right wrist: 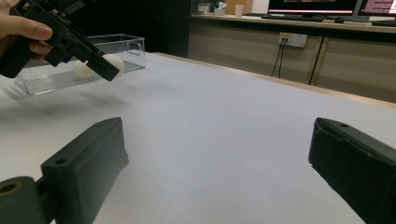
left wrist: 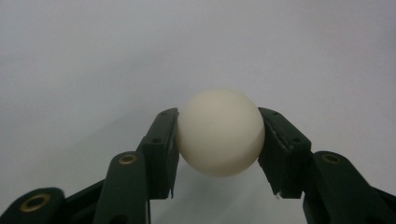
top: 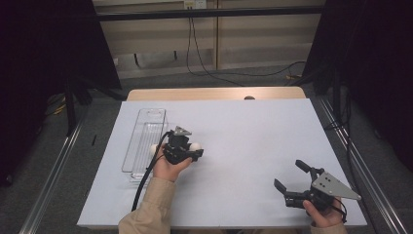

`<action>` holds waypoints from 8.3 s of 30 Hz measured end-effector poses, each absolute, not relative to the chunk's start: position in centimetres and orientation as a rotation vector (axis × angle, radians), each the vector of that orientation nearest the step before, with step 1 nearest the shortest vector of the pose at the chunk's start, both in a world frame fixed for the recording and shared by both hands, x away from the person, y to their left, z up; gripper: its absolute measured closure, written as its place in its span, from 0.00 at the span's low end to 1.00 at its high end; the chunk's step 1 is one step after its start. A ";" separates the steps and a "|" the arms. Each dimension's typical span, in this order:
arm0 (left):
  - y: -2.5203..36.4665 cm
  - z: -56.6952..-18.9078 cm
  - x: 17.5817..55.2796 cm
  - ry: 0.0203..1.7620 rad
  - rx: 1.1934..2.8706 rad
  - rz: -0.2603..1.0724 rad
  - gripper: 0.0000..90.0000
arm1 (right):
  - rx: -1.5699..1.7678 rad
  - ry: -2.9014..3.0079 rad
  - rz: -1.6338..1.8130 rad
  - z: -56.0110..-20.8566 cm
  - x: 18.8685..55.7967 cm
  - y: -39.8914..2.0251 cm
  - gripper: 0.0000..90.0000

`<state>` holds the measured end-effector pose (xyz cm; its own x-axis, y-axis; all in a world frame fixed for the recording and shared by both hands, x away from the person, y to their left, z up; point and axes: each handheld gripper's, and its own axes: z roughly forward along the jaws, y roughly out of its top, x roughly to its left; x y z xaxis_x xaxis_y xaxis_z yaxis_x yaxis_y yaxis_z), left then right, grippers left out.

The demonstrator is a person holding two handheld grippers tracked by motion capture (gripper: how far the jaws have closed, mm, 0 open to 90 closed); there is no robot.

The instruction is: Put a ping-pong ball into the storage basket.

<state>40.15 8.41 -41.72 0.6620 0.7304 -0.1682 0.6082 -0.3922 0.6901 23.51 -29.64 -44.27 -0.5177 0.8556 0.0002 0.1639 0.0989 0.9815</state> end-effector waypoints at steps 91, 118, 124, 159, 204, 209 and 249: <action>12.5 -38.9 40.1 1.106 2.044 0.224 0.57 | 1.002 1.774 1.465 -44.3 23.5 -29.6 0.04; 13.7 -38.2 40.1 1.127 2.025 0.240 0.57 | 0.997 1.776 1.462 -44.3 23.5 -29.6 0.04; 14.0 -38.1 40.1 1.132 2.027 0.238 0.57 | 0.998 1.775 1.463 -44.3 23.5 -29.6 0.04; 15.3 -37.3 40.2 1.146 2.010 0.259 0.57 | 1.001 1.774 1.454 -44.3 23.3 -29.7 0.04; 16.9 -36.5 40.2 1.174 1.999 0.305 0.57 | 1.007 1.770 1.450 -44.3 23.2 -29.9 0.04; 17.1 -36.5 40.2 1.176 1.996 0.308 0.57 | 1.002 1.774 1.449 -44.3 23.3 -29.8 0.04; 19.3 -36.2 40.1 1.226 1.949 0.351 0.57 | 1.000 1.775 1.453 -44.3 23.4 -29.8 0.04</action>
